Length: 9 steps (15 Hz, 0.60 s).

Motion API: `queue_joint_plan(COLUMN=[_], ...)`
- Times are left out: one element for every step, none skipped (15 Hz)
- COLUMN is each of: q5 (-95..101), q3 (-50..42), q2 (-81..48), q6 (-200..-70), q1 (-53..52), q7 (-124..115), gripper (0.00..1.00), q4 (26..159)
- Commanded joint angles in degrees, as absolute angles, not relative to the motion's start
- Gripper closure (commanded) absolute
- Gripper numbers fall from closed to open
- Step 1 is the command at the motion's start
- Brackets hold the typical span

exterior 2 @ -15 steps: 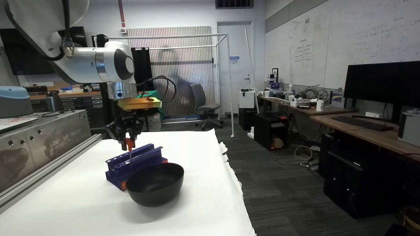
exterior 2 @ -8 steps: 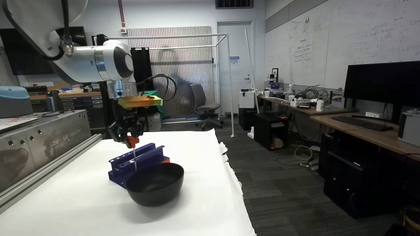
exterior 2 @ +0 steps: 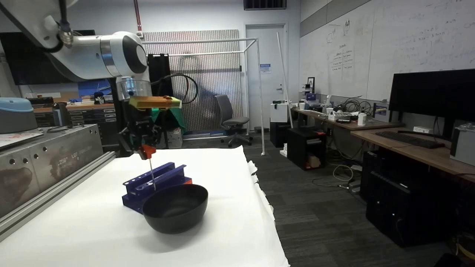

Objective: Put the orange object inside the bowl.

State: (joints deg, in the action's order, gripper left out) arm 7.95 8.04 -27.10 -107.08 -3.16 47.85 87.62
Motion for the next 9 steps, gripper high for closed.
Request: queue_joint_plan(q5=[9.1,9.2,9.3,9.4,9.5,9.6,9.6,9.6,9.6], q3=[7.8,7.7,7.6,7.6,7.4,7.4,7.2,7.1,6.9], q2=[-23.7,-23.1,-22.5,-22.1,-21.6,-21.1,-20.7,-20.4,-20.2], q6=[-105.7,-105.5,-105.4,-105.2,-105.0,-104.9,-104.7,-104.4,-103.9], q1=[-3.8,-3.8,-4.0,-4.0,-4.0,-4.0,-3.9,-3.7,-3.6], q7=[47.3,47.1,46.5,46.0,45.3,44.7,44.0,43.4,42.8], gripper=[0.91,0.91,0.91,0.91,0.91,0.91,0.91,0.91,0.91], q4=[89.1,89.2,89.2,89.0,88.9,88.7,88.6,88.3,88.0])
